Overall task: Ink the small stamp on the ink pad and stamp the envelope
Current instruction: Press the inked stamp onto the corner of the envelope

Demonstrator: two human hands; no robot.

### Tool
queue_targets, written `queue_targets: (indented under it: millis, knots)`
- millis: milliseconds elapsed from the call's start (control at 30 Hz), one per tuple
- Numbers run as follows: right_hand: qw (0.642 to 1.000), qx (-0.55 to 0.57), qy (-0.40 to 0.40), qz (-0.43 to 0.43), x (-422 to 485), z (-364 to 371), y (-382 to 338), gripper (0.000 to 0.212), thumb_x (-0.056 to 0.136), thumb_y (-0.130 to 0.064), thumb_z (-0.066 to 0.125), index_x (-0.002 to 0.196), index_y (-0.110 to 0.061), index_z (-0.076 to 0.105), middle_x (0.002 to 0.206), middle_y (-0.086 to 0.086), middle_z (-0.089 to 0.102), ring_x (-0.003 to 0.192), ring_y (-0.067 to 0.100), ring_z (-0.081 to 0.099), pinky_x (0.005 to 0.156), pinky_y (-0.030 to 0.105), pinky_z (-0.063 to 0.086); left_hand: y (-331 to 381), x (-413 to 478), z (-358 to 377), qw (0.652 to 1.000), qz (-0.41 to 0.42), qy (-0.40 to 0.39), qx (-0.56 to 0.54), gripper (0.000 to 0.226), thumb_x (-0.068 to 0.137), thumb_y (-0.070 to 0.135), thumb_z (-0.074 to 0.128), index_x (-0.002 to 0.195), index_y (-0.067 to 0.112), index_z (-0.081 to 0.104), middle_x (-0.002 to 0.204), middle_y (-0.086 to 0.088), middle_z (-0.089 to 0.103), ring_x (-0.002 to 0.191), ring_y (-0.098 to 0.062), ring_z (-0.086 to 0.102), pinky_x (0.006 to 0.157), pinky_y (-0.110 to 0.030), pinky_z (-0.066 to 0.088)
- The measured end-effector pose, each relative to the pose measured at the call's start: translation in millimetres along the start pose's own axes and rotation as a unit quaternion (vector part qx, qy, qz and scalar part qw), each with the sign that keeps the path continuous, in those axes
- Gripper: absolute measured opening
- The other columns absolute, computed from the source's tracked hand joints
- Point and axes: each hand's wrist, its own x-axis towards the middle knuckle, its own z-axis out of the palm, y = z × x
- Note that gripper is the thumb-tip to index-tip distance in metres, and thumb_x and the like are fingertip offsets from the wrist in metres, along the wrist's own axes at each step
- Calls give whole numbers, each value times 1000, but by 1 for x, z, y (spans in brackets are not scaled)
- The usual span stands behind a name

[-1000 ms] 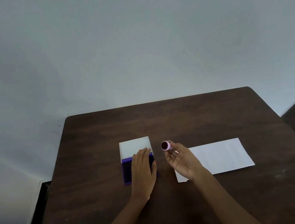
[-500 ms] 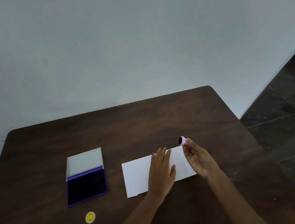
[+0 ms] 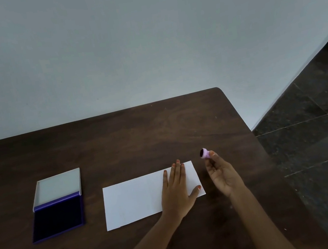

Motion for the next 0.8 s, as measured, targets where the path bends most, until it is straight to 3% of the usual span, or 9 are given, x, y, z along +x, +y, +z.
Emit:
queue_targets:
  millis: [167,267,367,433,533,800]
  knots:
    - [979,-196,9,-55,8,0,2,13,78,-11,64,91,-11,69,90,5,72,89,15,67,79,26,53,2,1,3,1000,-15,8,25,86,79,70,31,143,19,4,155,-1,8,142,-18,7,111,-42,-9]
    - [910,-387,55,-138,10,1,8,18,76,-17,70,93,-13,66,92,3,70,88,15,64,73,23,50,2,0,5,999,-21,15,22,90,75,72,34,142,18,9,154,-3,14,141,-19,14,111,-42,-6]
    - [826,-521,23,-213,17,8,20,22,76,-14,70,96,-8,64,90,3,66,81,11,60,69,15,45,-3,-1,7,999,-44,23,0,93,73,73,39,142,17,13,154,-6,16,141,-22,17,111,-43,-3]
    - [783,-571,8,-245,18,10,24,21,76,-12,70,95,-6,64,90,6,66,79,11,58,67,11,42,-2,0,6,999,-41,26,-7,94,72,73,42,142,16,14,154,-7,16,141,-23,17,111,-42,-3]
    - [739,-615,-9,-274,19,11,31,21,76,-8,69,96,-3,63,97,13,68,83,14,57,73,19,46,0,1,6,999,-35,28,-14,93,71,72,46,141,17,18,153,-7,18,140,-23,17,112,-41,-3]
    - [687,-655,-26,-315,21,14,34,16,76,-4,67,91,-3,63,94,16,67,82,15,57,73,21,43,4,2,5,999,-26,37,-19,92,70,71,49,140,17,22,152,-7,23,140,-23,20,111,-44,-2]
